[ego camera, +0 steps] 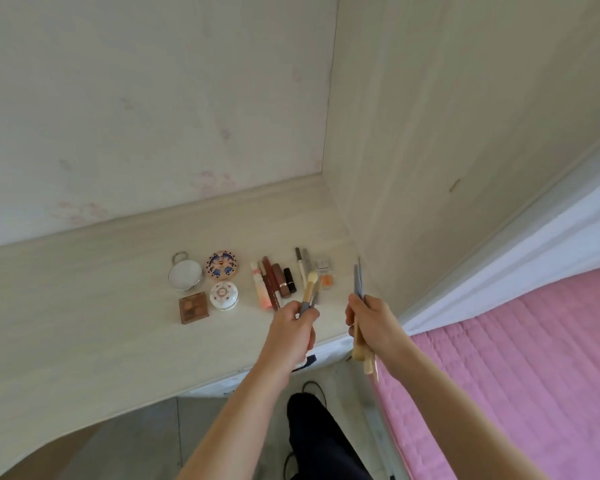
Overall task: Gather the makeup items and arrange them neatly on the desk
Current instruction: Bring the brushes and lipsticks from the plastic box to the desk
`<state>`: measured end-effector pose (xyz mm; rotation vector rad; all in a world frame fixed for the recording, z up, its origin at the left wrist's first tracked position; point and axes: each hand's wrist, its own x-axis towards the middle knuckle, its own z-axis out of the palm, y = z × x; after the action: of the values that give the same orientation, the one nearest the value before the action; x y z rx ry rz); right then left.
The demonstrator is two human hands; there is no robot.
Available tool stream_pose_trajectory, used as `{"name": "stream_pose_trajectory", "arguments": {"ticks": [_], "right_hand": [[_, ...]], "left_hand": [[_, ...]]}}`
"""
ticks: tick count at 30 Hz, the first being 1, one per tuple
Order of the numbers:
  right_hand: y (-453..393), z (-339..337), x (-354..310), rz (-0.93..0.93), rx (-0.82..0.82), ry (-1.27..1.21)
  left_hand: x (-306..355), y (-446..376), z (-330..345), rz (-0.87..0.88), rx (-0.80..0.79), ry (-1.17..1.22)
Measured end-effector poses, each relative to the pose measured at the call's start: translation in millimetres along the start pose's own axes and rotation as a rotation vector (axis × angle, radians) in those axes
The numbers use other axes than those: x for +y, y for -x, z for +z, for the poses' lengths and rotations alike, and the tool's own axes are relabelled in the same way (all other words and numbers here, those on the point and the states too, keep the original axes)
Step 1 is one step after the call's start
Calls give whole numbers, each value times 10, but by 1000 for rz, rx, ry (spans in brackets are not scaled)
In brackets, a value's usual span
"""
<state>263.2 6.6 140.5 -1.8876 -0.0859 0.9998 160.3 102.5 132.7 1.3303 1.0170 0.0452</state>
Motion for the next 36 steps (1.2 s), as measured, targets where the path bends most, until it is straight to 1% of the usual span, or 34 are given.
{"name": "stream_pose_trajectory", "arguments": {"ticks": [3,6,9,13,15,19,22,25,29,30,33,36], "right_hand": [[-336,-96,-72,53,-23,-27],[-636,-184,-159,89,16,10],[-890,-245,-214,12,51,192],[-1103,-294,-268,-109,21,355],[-1184,-307,-280,-166,10,440],[-1299,-325,-228,-180,-15,623],[-1361,-345,-220,-249,76,758],[-1419,-353,-228,-298,121,806],[-1428,-364,-266,-374,132,882],[-1424,-365,-275,-397,129,878],[-1409,-359,-255,-512,133,732],[-1435,-336,-147,-573,142,735]], "left_hand": [[107,-296,84,-32,4,-17],[184,-548,183,-78,-16,-45],[254,-782,289,-103,-31,-68],[250,-1041,396,-176,3,-45],[215,-1152,445,-183,27,-43],[166,-1349,497,-191,68,-94],[139,-1445,516,-194,62,-98],[151,-1512,527,-198,42,-101],[178,-1586,548,-242,7,-86],[182,-1607,563,-254,1,-86],[199,-1661,608,-297,-27,-8],[234,-1698,633,-301,-34,96]]}}
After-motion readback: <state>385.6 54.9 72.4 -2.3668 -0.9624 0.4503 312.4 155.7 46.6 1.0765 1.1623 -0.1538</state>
